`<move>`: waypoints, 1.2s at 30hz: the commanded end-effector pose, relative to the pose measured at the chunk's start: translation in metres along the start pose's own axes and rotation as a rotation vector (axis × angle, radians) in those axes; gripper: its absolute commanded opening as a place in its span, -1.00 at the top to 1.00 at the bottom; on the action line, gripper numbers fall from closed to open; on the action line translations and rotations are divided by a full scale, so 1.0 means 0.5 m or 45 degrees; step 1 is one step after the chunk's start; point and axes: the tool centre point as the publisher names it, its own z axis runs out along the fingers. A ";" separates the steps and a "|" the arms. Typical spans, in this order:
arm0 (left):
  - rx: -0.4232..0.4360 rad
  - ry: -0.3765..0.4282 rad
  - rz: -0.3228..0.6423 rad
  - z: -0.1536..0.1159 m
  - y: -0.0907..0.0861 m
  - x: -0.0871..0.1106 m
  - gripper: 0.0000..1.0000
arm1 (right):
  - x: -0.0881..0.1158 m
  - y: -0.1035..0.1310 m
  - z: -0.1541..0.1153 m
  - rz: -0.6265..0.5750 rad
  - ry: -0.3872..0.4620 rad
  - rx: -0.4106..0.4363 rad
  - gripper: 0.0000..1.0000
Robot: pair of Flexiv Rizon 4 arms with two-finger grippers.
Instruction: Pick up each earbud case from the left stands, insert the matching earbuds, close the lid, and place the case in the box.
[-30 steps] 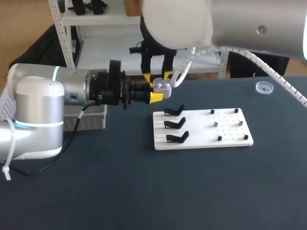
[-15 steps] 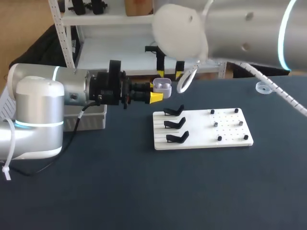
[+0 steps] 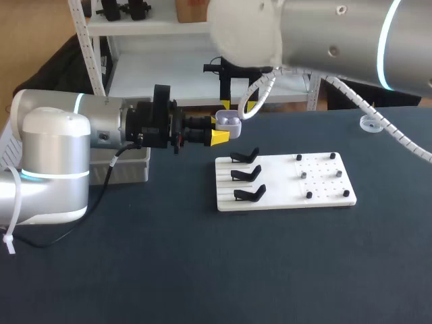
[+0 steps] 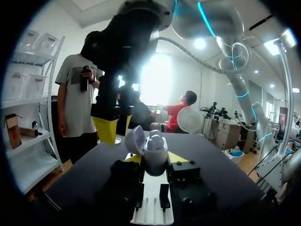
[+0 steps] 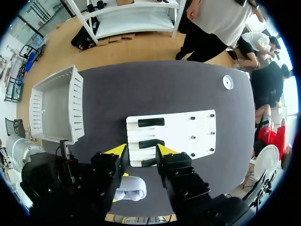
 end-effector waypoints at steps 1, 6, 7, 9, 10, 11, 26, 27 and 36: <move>-0.006 0.000 0.001 0.000 -0.003 0.000 1.00 | 0.036 -0.018 -0.007 0.005 -0.027 -0.032 0.22; -0.006 0.000 0.001 0.000 -0.003 0.000 1.00 | 0.052 -0.015 -0.014 -0.007 -0.016 -0.041 0.22; -0.006 0.000 0.001 0.000 -0.003 0.000 1.00 | 0.055 -0.014 -0.016 -0.009 -0.017 -0.044 0.23; -0.006 0.000 0.001 0.000 -0.003 0.000 1.00 | 0.061 -0.011 -0.022 -0.016 -0.016 -0.054 0.22; -0.006 0.000 0.001 0.000 -0.003 0.000 1.00 | 0.064 -0.010 -0.025 -0.019 -0.019 -0.057 0.23; -0.006 0.000 0.001 0.000 -0.003 0.000 1.00 | 0.066 -0.009 -0.027 -0.021 -0.020 -0.059 0.23; -0.005 -0.014 0.018 -0.010 -0.003 -0.015 1.00 | 0.046 -0.099 -0.098 0.265 -0.380 -0.260 -0.76; -0.008 -0.030 0.042 -0.023 -0.003 -0.029 1.00 | 0.045 -0.113 -0.090 0.285 -0.369 -0.287 -0.92; -0.106 0.042 0.192 -0.180 0.030 -0.079 1.00 | 0.075 -0.187 -0.032 0.350 -0.393 -0.317 -1.00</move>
